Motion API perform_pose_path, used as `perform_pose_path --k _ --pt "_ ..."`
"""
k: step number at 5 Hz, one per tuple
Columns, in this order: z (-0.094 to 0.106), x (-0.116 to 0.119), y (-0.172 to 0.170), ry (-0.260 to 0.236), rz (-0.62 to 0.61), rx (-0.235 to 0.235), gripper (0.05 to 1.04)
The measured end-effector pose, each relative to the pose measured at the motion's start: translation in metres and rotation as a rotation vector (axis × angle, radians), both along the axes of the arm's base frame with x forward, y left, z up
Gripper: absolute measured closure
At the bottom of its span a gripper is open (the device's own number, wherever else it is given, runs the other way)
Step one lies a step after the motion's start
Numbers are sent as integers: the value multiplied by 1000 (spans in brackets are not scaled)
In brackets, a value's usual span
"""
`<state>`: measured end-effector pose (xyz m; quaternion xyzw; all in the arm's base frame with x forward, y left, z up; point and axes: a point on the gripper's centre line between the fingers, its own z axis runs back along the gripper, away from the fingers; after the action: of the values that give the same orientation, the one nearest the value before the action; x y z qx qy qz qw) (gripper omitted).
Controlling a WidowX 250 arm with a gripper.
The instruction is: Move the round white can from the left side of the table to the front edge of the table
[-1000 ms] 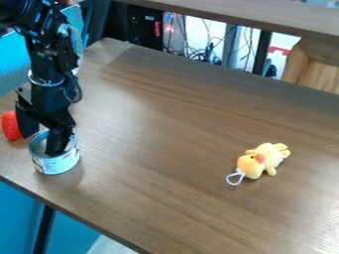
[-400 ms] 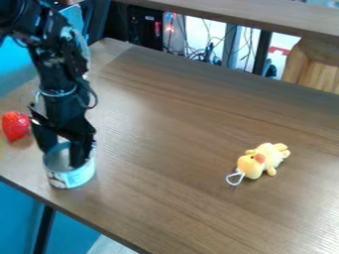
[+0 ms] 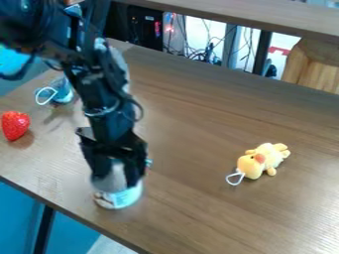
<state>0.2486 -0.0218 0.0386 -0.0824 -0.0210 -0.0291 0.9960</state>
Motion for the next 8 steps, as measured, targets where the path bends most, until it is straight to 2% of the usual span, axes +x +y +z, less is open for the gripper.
perform_pose_path --k 1,2,3,4,5,6,7,8 --pt "1 -12 -31 30 -81 -39 83" --pt "2 -25 -49 88 -133 -66 83" --pt "3 -29 -53 93 -139 -86 83" --pt "7 -38 -58 112 -156 -125 83" --pt "10 -37 -60 108 -169 -141 83" --pt "21 -19 -58 58 -149 -148 83" --pt "29 1 -49 28 -116 -153 83" --pt "38 9 -42 30 -122 -109 83"
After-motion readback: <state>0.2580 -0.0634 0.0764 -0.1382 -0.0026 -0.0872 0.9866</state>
